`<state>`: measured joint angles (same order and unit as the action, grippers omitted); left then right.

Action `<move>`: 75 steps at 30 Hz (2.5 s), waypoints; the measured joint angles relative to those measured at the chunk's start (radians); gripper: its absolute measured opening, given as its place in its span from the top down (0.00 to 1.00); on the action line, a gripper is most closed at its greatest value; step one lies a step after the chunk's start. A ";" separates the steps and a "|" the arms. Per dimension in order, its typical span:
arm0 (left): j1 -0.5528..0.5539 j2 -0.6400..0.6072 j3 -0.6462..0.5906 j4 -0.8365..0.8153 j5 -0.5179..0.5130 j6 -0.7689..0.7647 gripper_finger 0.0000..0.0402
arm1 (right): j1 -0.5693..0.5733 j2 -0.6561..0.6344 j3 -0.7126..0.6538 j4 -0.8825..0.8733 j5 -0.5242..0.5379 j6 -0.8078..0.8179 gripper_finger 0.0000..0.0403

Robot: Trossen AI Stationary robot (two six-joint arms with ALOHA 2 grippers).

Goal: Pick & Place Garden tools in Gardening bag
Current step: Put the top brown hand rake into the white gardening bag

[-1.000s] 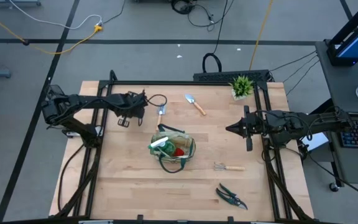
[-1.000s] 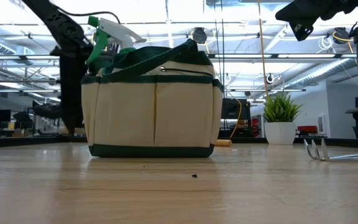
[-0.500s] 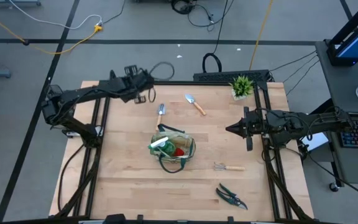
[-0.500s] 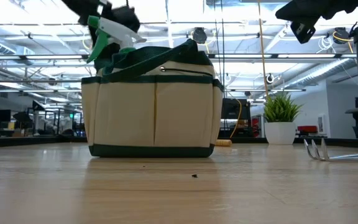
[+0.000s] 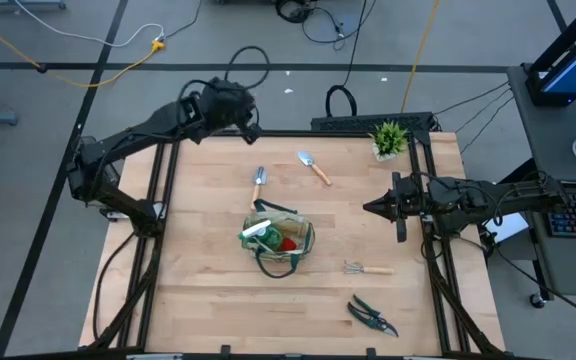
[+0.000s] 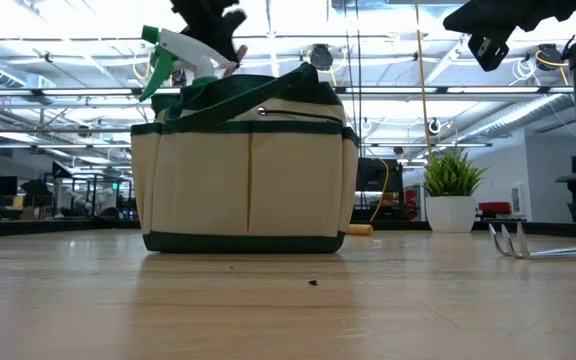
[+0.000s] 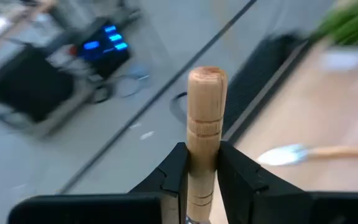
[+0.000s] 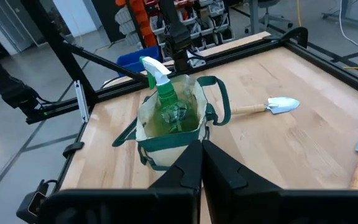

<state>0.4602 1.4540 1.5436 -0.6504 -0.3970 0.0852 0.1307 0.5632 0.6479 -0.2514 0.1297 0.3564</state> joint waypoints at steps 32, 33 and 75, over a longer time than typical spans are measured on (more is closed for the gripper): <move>-0.369 0.040 0.005 0.375 0.617 -0.282 0.84 | 0.042 0.323 0.000 0.966 -0.252 -0.419 0.99; -0.383 0.046 0.002 0.369 0.617 -0.281 0.84 | 0.042 0.323 0.000 0.966 -0.231 -0.434 0.99; -0.477 0.314 0.003 0.677 0.570 -0.326 0.84 | 0.019 0.359 0.024 0.773 -0.001 -0.255 0.50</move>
<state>-0.0166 1.7679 1.5467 0.0269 0.1734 -0.2405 0.1497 0.9226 0.6720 0.5217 0.1287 0.1016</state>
